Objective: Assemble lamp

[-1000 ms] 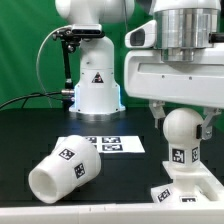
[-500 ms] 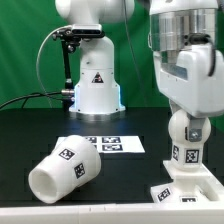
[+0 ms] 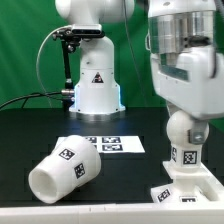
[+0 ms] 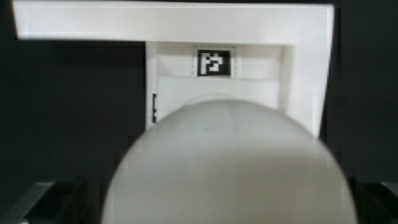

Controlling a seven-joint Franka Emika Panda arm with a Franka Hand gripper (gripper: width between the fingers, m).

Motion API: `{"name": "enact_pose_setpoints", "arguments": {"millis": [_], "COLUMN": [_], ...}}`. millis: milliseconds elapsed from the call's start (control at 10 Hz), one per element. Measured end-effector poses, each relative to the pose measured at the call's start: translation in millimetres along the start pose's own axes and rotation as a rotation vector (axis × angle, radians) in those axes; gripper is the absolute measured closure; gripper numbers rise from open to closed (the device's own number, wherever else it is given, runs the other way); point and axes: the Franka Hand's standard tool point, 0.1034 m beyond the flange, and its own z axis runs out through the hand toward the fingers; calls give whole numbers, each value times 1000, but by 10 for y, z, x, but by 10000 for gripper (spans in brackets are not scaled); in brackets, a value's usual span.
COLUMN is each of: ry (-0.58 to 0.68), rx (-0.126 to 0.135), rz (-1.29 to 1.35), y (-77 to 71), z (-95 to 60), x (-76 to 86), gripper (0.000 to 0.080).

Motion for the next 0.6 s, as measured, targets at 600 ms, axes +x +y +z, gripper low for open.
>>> {"name": "enact_pose_setpoints", "arguments": {"millis": [600], "ry": [5], "rx": [-5], "rz": [-542], "y": [32], "z": [18], "x": [-53], "gripper": [101]}}
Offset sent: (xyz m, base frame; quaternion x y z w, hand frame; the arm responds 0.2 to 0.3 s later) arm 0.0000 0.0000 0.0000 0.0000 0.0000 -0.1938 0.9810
